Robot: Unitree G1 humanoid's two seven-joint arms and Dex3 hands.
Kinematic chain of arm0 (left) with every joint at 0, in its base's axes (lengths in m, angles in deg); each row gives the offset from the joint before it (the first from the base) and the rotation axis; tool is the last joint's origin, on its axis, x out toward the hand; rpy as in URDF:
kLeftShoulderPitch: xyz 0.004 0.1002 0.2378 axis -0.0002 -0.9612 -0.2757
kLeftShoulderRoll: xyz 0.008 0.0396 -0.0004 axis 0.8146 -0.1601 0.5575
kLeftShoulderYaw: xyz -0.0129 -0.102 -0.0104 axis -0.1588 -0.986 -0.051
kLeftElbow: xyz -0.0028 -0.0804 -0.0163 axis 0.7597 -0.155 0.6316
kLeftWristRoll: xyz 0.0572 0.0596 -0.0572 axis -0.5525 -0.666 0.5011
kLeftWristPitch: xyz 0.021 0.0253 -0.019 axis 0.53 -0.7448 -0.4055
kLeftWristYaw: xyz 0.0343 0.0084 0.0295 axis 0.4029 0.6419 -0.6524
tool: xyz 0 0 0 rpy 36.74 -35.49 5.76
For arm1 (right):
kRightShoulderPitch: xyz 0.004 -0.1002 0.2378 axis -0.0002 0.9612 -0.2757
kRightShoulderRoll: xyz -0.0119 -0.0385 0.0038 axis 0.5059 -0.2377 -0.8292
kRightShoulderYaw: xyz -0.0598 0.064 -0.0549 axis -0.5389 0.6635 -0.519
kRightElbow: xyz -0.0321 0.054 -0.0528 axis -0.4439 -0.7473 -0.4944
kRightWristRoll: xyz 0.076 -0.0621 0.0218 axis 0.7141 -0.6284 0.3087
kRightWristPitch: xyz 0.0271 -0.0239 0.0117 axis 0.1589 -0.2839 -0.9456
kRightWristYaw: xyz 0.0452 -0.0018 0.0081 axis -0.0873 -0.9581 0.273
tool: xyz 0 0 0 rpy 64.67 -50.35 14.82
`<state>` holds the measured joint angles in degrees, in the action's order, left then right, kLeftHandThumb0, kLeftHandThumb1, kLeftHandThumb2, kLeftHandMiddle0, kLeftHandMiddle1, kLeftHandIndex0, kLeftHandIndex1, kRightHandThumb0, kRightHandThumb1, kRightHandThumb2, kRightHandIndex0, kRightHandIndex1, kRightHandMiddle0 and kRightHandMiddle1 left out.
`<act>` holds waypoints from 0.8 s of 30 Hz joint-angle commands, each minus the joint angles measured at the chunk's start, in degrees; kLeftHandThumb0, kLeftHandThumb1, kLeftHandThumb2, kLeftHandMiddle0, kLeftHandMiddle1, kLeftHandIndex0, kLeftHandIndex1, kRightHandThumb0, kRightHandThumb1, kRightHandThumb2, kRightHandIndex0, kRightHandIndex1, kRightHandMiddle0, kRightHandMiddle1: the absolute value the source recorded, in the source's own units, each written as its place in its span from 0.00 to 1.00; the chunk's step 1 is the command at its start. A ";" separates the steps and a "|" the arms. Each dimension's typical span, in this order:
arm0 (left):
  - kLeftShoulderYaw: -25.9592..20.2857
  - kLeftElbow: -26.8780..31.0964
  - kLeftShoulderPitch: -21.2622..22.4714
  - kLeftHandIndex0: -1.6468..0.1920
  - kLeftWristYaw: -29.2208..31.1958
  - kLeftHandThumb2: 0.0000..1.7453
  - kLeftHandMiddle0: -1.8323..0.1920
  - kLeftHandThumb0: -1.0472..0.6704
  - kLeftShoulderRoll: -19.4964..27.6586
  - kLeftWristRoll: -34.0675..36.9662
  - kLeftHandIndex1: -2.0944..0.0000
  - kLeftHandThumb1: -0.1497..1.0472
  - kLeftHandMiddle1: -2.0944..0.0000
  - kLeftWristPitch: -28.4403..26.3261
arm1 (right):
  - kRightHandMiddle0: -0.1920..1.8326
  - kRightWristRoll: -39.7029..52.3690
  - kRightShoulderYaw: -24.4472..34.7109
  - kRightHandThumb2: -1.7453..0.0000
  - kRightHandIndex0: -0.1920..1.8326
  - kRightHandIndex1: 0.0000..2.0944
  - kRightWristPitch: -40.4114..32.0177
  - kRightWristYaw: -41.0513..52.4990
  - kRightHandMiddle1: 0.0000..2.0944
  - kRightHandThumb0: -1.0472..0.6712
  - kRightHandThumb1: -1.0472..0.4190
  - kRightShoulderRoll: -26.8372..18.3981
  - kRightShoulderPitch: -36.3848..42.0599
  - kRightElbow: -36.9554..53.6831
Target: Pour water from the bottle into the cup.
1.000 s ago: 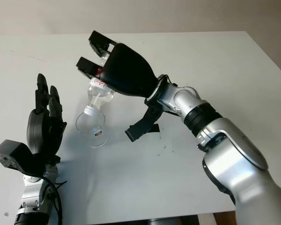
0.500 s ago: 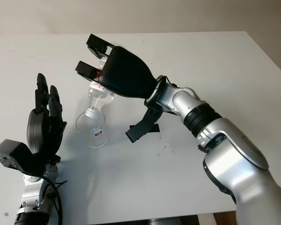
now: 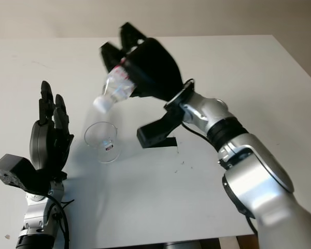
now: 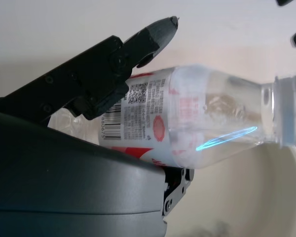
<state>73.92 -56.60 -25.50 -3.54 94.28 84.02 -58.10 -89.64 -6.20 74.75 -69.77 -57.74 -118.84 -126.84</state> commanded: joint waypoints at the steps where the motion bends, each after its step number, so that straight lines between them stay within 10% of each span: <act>1: -0.03 0.34 -0.16 1.00 -0.02 0.32 1.00 0.05 0.20 -0.17 1.00 1.00 1.00 -0.16 | 0.44 5.39 3.69 0.93 0.58 1.00 1.36 4.93 1.00 0.50 0.00 0.35 2.14 1.45; 14: -0.17 0.35 -0.10 1.00 1.01 0.32 1.00 0.05 0.52 0.38 1.00 1.00 1.00 -0.69 | 0.41 29.68 17.00 0.89 0.52 1.00 -6.64 32.06 1.00 0.49 0.00 4.48 15.97 15.55; 24: -0.35 -0.17 -0.26 1.00 1.76 0.31 1.00 0.06 0.59 0.79 1.00 1.00 1.00 -0.58 | 0.44 57.52 24.79 0.84 0.63 1.00 -58.11 50.45 1.00 0.45 0.00 5.34 22.96 43.84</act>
<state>73.64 -56.61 -25.57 -2.04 94.68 84.64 -58.82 -33.40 17.54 18.92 -19.60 -52.09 -96.40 -87.30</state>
